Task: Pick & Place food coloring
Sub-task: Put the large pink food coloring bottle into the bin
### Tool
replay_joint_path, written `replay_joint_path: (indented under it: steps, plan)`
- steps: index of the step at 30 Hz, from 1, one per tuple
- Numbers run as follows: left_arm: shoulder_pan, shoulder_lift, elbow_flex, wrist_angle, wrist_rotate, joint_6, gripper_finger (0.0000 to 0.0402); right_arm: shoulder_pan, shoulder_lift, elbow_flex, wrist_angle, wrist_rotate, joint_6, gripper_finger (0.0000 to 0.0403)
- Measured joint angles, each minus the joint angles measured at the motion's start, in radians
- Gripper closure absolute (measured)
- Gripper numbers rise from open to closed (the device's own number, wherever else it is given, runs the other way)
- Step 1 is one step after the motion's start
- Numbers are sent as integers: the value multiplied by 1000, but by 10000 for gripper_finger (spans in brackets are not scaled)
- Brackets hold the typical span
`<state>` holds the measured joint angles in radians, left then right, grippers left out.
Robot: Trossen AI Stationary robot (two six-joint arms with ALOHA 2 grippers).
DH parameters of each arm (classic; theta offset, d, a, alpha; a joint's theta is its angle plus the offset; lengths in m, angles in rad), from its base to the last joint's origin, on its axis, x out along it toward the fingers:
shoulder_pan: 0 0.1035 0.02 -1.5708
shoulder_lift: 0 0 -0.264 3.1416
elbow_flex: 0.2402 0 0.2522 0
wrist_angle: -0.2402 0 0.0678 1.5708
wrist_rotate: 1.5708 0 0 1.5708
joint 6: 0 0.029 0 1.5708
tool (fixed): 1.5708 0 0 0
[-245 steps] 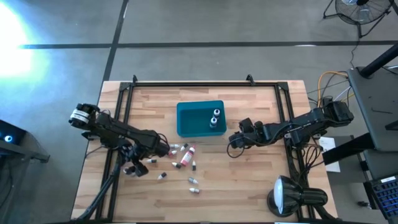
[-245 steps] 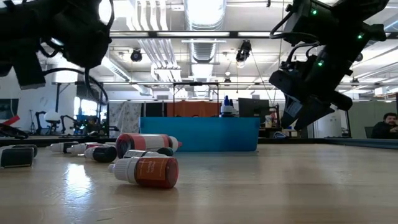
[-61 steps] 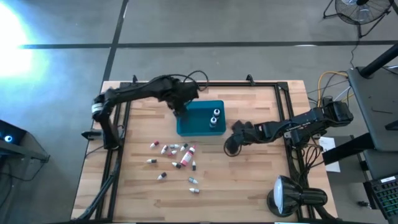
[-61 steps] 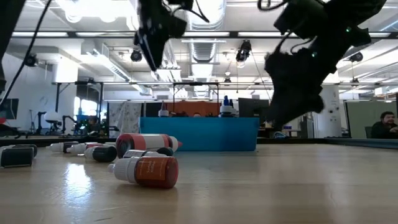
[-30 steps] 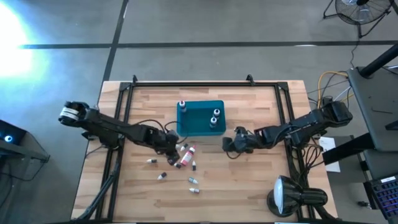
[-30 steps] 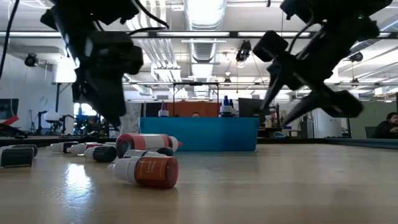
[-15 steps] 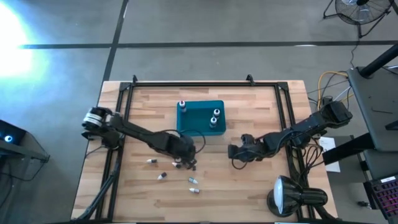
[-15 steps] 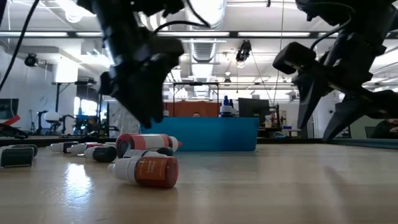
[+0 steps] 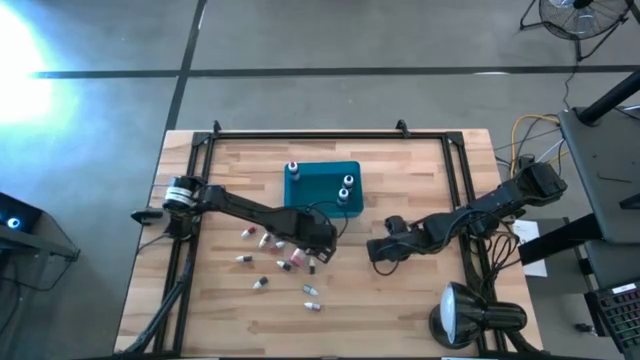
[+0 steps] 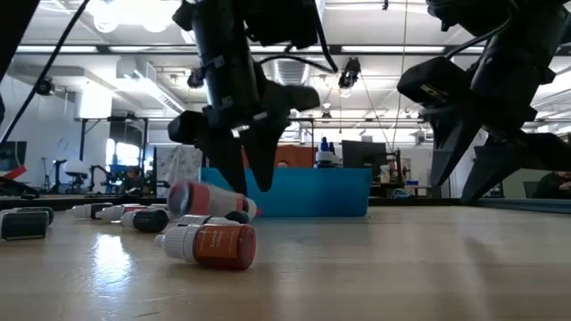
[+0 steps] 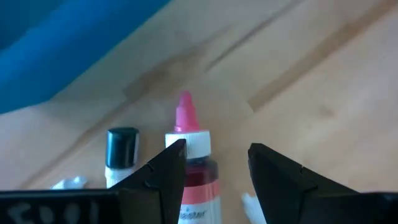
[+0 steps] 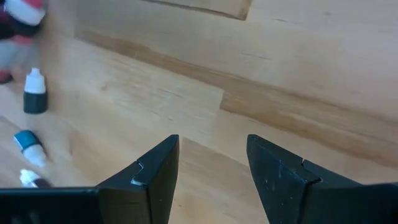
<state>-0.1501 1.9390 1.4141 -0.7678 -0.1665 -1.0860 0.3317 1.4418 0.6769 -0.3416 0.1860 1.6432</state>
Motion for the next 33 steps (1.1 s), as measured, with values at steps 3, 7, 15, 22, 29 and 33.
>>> replay_joint_path:
  steps: [3, 7, 15, 22, 29, 33]
  plan:
    - [9, 20, 11, -24, -1, -23, 250, 0, 0, -1, 0, 0, -43, 220]
    - [11, 28, 12, -30, 6, -49, 250, 0, 0, -5, 0, -1, -85, 220]
    - [13, 53, 3, -37, 30, -61, 250, 0, 0, -21, 0, -1, -94, 220]
    - [12, 78, 5, -35, 51, -45, 253, 0, 0, -32, 1, -2, -75, 220]
    - [27, 76, 4, -40, 36, 5, 279, 0, 0, -32, 3, 3, -69, 220]
    - [27, 77, 4, -37, 45, 20, 307, 0, 0, -32, 3, 25, -51, 220]
